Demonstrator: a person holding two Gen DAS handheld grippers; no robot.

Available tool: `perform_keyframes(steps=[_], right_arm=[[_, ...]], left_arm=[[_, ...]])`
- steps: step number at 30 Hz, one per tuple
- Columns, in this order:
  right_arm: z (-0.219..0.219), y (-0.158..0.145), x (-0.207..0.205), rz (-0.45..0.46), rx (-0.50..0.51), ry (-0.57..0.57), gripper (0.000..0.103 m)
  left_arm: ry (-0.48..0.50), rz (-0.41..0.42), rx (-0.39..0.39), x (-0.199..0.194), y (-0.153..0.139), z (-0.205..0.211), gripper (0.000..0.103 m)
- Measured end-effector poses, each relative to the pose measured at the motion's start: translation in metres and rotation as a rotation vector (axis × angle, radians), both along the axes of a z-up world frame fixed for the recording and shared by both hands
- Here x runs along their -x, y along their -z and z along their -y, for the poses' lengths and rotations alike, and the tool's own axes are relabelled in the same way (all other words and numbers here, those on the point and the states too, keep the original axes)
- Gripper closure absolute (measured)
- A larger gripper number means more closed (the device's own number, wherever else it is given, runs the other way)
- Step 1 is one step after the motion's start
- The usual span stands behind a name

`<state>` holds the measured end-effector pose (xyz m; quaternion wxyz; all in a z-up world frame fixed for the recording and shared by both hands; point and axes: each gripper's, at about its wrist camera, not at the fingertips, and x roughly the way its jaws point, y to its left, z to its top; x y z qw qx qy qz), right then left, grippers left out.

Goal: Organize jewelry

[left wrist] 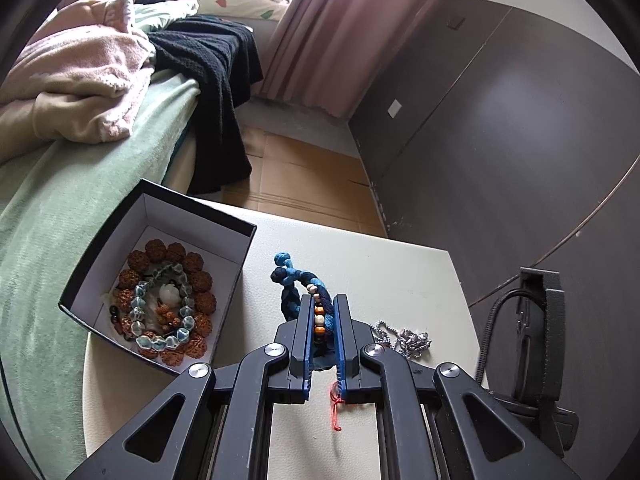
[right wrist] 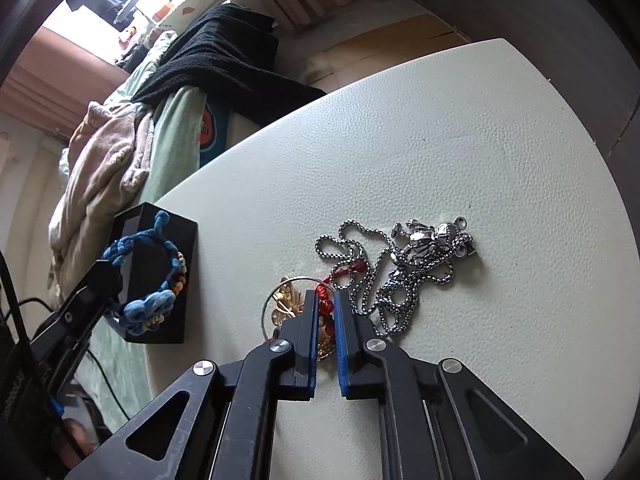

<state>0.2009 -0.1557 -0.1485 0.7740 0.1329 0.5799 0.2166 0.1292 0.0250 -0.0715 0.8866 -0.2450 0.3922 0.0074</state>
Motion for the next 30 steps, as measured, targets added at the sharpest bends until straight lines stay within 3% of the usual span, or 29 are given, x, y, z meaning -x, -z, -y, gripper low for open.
perform_keyframes(steps=[15, 26, 30], right_arm=[[0.006, -0.048, 0.016, 0.106, -0.129, 0.006, 0.094], [-0.007, -0.076, 0.027, 0.180, -0.223, 0.002, 0.094], [-0.015, -0.085, 0.031, 0.208, -0.261, -0.004, 0.094]], left_arm=[[-0.043, 0.058, 0.019, 0.020, -0.020, -0.021, 0.094], [-0.128, 0.094, 0.033, 0.039, -0.032, -0.055, 0.094], [-0.159, 0.116, 0.085, 0.042, -0.033, -0.072, 0.093]])
